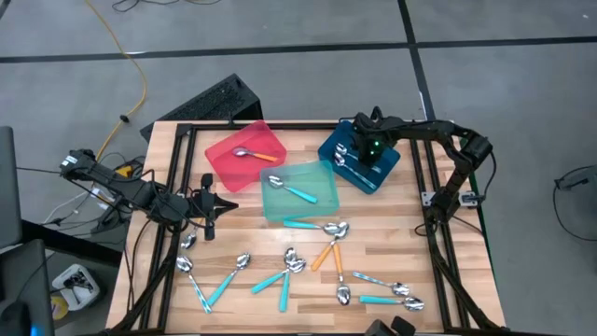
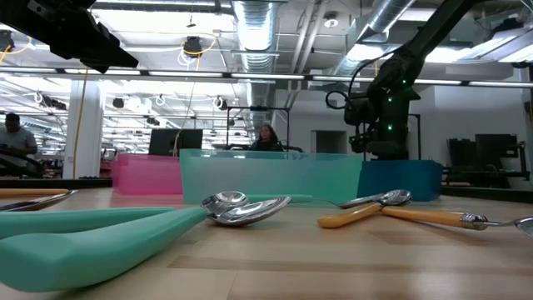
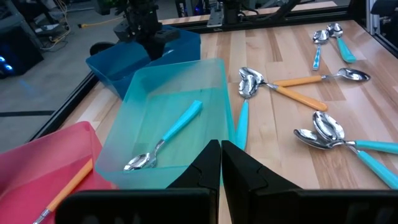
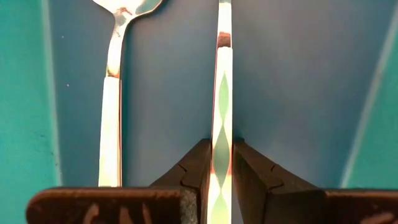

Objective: Sort silverware by color (type)
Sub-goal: Put the top patterned blue spoon into the blue bin, then put the bottom orange spoon into the red bin

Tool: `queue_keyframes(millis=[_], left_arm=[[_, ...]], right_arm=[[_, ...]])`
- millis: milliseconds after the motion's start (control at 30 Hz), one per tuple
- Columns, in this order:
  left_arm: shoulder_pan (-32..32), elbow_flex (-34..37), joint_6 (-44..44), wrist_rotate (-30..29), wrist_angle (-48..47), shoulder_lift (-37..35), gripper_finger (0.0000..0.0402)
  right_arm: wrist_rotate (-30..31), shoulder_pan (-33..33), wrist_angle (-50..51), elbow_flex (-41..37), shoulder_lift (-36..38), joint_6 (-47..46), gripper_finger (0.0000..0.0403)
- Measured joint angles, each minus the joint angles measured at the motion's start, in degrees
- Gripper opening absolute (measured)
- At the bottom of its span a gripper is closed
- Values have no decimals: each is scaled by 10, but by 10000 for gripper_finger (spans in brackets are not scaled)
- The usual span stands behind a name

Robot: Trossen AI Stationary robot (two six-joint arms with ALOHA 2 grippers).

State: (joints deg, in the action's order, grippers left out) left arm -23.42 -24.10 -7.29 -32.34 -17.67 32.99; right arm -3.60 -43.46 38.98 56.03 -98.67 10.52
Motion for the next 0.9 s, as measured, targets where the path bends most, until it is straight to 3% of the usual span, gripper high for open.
queue_keyframes(millis=[300, 667, 900], left_arm=[[0, 0, 0, 0, 0, 0, 0], [0, 0, 4, 0, 0, 0, 0], [0, 0, 6, 0, 0, 0, 0]], right_arm=[[0, 0, 19, 29, 0, 0, 91], [2, 5, 32, 33, 0, -15, 188], [0, 7, 87, 84, 24, -12, 195]])
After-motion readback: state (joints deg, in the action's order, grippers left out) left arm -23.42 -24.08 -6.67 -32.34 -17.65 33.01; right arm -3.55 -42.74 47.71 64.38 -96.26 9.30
